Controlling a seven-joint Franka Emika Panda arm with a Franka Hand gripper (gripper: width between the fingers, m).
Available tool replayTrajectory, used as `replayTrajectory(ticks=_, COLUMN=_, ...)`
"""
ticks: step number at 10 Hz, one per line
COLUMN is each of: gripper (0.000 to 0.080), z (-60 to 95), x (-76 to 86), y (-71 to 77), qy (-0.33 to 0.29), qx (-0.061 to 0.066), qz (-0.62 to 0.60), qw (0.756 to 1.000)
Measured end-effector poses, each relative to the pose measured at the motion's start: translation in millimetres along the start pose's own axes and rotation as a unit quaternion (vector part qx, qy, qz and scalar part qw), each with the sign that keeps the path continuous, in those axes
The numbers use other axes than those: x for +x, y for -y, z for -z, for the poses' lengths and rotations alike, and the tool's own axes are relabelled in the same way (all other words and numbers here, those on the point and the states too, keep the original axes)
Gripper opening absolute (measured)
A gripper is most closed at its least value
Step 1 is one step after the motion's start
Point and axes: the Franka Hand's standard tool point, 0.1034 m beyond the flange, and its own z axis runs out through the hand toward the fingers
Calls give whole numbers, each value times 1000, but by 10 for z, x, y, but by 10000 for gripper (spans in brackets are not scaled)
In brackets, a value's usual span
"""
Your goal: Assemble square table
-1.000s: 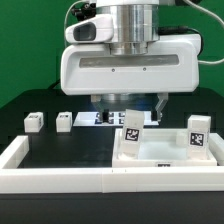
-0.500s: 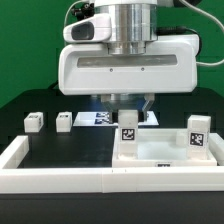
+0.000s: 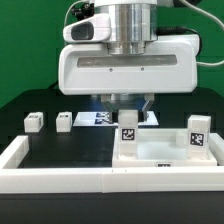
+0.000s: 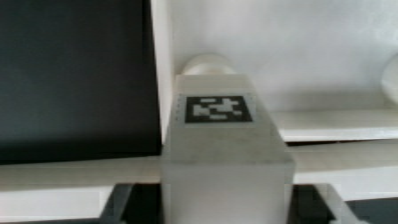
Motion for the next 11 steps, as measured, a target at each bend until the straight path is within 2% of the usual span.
replayTrajectory(ticks=4, gripper=291, z=-1, x=3, y=8, qy=-1, qx=5, qz=-140, qw=990)
replayTrajectory(ticks=6, gripper=291, z=-8, x=18, y=30, qy=-11, qx=12, qz=-244, qw=970)
replayTrajectory(ticks=8, gripper=291, z=-12, x=23, y=59, qy=-14, qx=14, qz=-333, qw=943)
replayTrajectory(ticks=11, gripper=291, z=-21, x=15, y=163, qy=-12, qx=20, qz=-471, qw=882)
